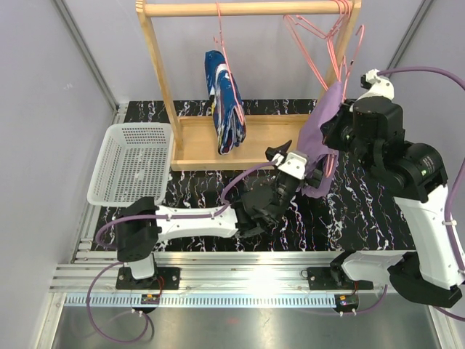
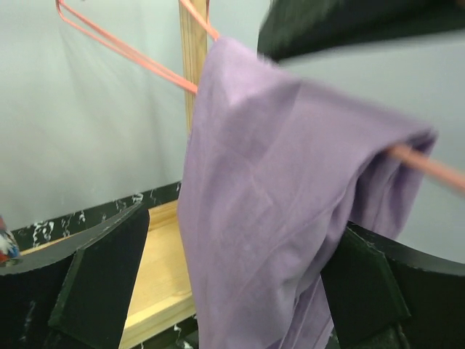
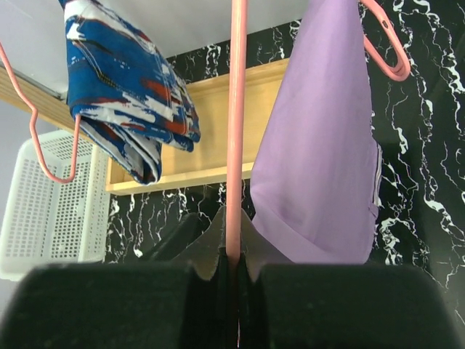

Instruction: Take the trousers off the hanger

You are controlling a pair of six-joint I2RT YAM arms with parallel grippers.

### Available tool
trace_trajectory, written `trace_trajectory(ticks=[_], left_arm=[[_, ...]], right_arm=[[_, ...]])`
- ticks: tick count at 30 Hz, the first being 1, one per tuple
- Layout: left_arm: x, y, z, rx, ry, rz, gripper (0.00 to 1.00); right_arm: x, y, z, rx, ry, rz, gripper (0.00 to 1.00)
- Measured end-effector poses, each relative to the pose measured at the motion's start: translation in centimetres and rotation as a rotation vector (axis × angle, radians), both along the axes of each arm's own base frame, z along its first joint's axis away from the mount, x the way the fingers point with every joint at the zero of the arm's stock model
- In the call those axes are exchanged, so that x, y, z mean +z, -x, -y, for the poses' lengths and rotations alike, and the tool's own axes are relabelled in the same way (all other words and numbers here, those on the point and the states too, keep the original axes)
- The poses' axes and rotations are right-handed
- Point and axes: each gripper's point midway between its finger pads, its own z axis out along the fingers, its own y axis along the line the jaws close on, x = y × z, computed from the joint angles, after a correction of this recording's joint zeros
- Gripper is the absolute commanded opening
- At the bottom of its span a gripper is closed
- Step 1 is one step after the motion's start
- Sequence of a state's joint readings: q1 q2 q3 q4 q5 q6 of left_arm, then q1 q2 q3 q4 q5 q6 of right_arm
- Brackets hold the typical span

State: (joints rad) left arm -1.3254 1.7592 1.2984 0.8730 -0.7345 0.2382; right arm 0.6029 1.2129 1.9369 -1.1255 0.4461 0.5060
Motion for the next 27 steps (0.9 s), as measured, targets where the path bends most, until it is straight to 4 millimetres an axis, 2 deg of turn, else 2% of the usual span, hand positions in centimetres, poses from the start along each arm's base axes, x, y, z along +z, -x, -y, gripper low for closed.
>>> trace_trajectory(ticks=[4, 7, 18, 21, 24, 25, 27], left_arm=[[2.2, 0.8, -0.5, -0.028, 0.030, 0.034, 0.91], [3.1, 1.3, -0.8, -0.045, 0.038, 0.050, 0.91], [3.3, 1.6, -0.6, -0.062, 0.016, 0.074, 0.89], [3.4, 1.9, -0.4, -0.072, 0.009, 0.084, 0.79], [3.4, 2.2, -0.2, -0.079, -0.003, 0.096, 0.64], [3.4, 2.4, -0.1, -0.081, -0.006, 0.100, 0.54], [3.5, 2.6, 0.0, -0.085, -0.015, 0.109, 0.51]], right_arm=[[-0.6, 0.0, -0.3, 0.015, 0.015, -0.023, 0.00], [-0.8, 0.1, -0.4, 0.027, 0.022, -0.039, 0.00], [-0.9, 0.8, -2.1, 0.119, -0.008, -0.068, 0.00], [-1.1, 1.1, -2.4, 0.145, -0.010, -0.080, 0.00], [-1.3, 1.3, -2.7, 0.165, -0.010, -0.091, 0.00], [-1.3, 1.4, -2.7, 0.171, -0.009, -0.092, 0.00], [-1.3, 1.5, -2.9, 0.184, -0.008, -0.096, 0.00]])
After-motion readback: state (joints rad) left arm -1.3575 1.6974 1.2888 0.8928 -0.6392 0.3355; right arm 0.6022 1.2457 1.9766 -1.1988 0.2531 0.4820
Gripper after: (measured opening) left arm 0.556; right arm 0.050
